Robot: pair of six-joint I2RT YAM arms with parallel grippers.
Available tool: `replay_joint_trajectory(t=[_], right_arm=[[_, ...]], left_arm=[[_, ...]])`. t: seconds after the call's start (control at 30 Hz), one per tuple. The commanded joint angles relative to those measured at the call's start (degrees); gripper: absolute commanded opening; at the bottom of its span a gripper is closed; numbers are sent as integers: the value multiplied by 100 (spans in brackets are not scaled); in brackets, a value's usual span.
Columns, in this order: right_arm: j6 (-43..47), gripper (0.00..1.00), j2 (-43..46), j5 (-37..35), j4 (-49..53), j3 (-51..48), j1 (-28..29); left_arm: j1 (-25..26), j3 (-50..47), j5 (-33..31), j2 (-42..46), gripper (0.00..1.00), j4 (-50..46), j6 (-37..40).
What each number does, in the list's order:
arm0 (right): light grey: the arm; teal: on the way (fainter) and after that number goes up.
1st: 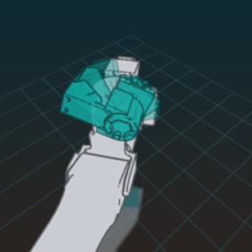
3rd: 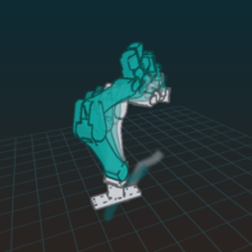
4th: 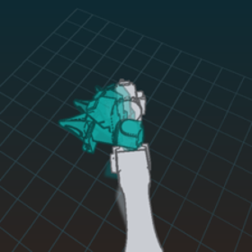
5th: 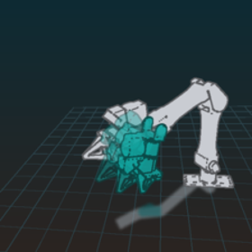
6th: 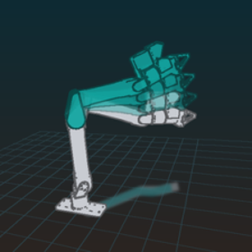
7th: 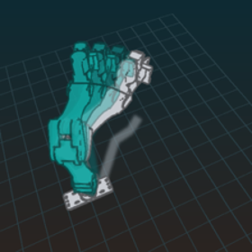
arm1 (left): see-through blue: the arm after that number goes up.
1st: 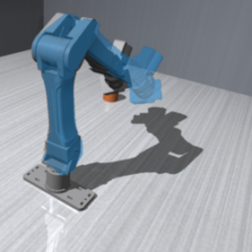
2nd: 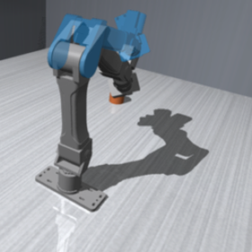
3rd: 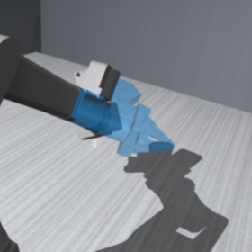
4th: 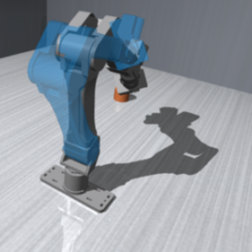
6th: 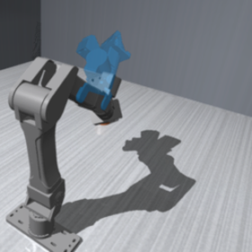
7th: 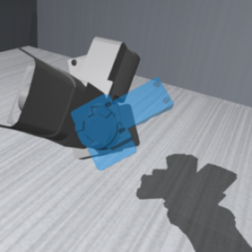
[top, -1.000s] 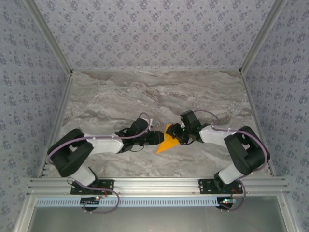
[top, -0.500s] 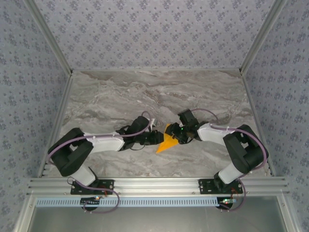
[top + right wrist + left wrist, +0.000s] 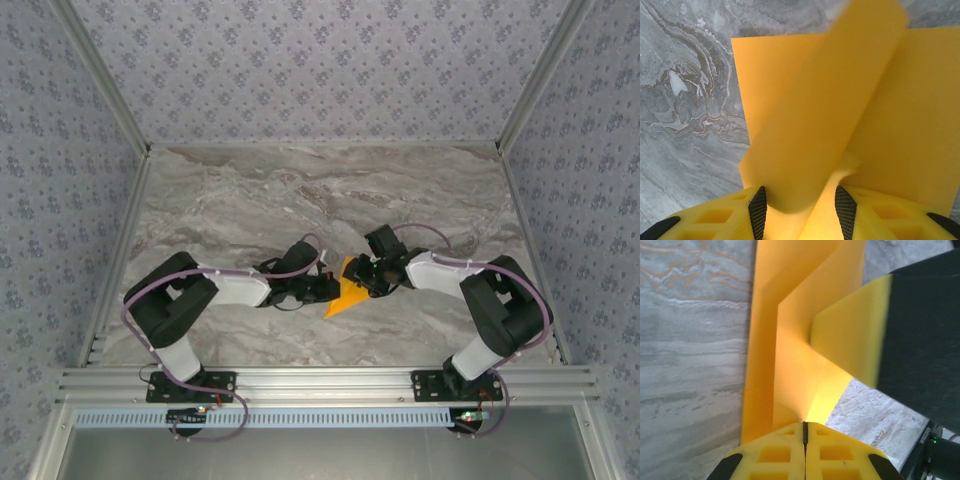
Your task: Fold a paper plane with a square sheet of paper (pick it up from the middle)
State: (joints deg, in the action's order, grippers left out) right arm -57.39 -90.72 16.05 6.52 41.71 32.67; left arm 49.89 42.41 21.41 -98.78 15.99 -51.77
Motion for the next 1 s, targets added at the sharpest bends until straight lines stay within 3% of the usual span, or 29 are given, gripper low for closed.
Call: replay_joint_trajectory(t=[0.0,0.97], right_arm=[[7,46,-289,-497,747,-101,12],[-371,33,-450,-1124,1375,-21,84]], left_arm=[[-22,122,-83,-80,6,-218,-4],[-102,299,-305,95,10,-709,245]])
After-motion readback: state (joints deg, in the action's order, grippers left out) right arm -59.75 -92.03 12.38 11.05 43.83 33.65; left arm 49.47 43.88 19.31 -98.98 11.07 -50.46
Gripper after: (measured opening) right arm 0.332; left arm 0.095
